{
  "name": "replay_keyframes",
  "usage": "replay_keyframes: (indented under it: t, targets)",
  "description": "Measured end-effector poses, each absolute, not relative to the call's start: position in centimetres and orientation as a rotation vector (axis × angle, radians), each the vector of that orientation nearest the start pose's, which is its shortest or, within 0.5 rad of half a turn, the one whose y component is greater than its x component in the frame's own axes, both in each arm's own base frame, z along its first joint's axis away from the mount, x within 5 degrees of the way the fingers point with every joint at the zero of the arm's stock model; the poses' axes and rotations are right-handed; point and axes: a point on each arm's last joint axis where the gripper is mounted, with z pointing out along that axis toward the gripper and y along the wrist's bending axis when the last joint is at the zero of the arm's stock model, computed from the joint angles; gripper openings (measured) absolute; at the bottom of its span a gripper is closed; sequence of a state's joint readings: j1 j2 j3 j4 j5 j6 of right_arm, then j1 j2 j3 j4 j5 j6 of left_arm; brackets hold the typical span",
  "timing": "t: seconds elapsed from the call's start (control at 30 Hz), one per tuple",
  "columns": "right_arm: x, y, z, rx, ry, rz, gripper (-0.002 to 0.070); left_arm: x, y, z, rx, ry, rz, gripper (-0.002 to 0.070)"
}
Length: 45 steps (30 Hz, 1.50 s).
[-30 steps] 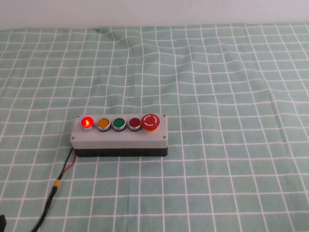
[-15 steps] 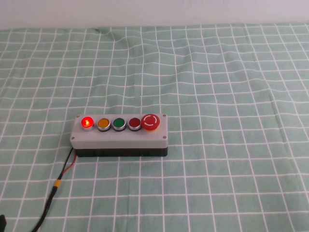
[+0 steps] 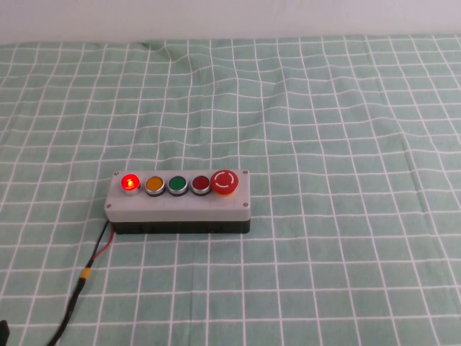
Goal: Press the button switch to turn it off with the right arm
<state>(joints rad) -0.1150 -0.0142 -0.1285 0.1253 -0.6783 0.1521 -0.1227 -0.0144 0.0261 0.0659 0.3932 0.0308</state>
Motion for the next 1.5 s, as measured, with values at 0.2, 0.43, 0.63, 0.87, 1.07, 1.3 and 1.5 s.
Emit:
replay_keyframes:
  t: [0.2, 0.43, 0.63, 0.87, 1.07, 1.3, 1.5]
  targets:
    - [-1.5, -0.2, 37.5, 0.202, 0.666, 0.213, -0.0016, 5.2, -0.4, 17.0, 0.185, 1.878, 0.003, -0.0003]
    - [2.0, -0.2, 42.4, 0.25, 1.031, 0.23, -0.0016, 5.2, -0.4, 17.0, 0.185, 1.878, 0.003, -0.0003]
    - [7.8, -0.7, 42.1, 0.207, 1.398, 0.09, -0.0016, 5.2, -0.4, 17.0, 0.185, 1.878, 0.003, -0.0003]
    - [12.6, -0.7, 40.9, 0.348, 1.504, 0.306, -0.0016, 5.2, -0.4, 17.0, 0.185, 1.878, 0.003, -0.0003]
    - [17.1, 1.7, 38.6, 0.169, 1.761, 0.393, -0.0016, 5.2, -0.4, 17.0, 0.185, 1.878, 0.003, -0.0003]
    - [22.9, 8.1, 38.1, -0.358, 2.024, 0.499, -0.0016, 5.2, -0.4, 17.0, 0.185, 1.878, 0.003, -0.0003]
    - [27.3, 15.6, 37.1, -0.633, 2.085, 0.621, -0.0016, 5.2, -0.4, 17.0, 0.185, 1.878, 0.003, -0.0003]
